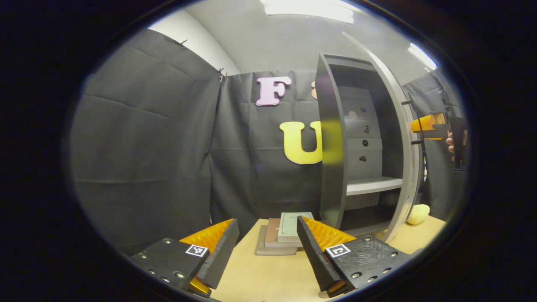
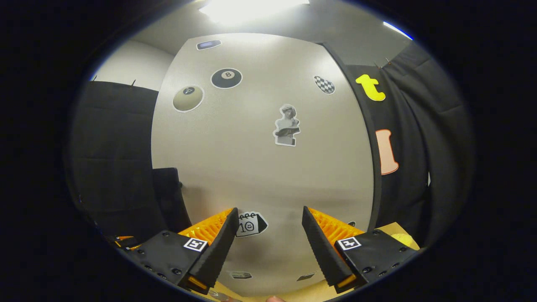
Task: Open the cabinet door with the right hand, grasp the bottle in the cabinet with the left hand and place it on the coaster, then close the cabinet door with the right hand.
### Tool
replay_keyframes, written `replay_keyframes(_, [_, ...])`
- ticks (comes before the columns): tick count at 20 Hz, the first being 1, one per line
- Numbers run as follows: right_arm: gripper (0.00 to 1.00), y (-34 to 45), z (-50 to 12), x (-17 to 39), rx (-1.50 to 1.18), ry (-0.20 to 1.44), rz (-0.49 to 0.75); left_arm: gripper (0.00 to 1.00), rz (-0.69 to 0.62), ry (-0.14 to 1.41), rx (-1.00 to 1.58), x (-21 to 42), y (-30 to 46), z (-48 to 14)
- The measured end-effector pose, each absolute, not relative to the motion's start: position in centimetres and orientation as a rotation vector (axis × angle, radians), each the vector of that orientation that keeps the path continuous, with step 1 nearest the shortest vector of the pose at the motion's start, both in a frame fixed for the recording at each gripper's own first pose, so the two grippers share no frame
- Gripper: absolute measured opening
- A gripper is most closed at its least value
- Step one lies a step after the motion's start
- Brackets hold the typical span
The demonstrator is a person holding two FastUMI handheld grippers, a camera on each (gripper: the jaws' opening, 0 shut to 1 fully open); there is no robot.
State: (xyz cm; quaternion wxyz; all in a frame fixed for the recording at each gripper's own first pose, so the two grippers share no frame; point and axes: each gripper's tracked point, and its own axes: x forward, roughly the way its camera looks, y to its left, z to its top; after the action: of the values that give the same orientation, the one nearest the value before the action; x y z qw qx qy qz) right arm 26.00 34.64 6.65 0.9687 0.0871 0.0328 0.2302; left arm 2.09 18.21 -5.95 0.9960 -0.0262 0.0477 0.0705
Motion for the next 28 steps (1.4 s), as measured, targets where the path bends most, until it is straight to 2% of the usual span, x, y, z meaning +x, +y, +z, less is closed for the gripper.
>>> replay_keyframes(1, [0.96, 35.0, 6.6, 26.3, 0.182, 0.064, 0.461, 0.84, 0.149, 0.101, -0.055, 2.3, 18.7, -6.2])
replay_keyframes(8, [0.96, 36.4, 6.3, 28.0, 0.207, 0.056, 0.422, 0.84, 0.191, 0.115, -0.066, 2.0, 22.6, -7.2])
replay_keyframes(15, [0.97, 36.3, 6.7, 28.6, 0.156, 0.021, 0.397, 0.84, 0.157, 0.133, -0.036, 3.3, 21.0, -6.2])
replay_keyframes(21, [0.98, 29.7, 7.3, 23.6, 0.059, -0.003, 0.431, 0.85, 0.093, 0.092, -0.013, 5.1, 12.3, -2.6])
replay_keyframes(28, [0.98, 15.0, 7.7, 17.3, -0.012, -0.042, 0.321, 0.84, -0.033, 0.015, -0.012, 5.7, -1.6, 3.2])
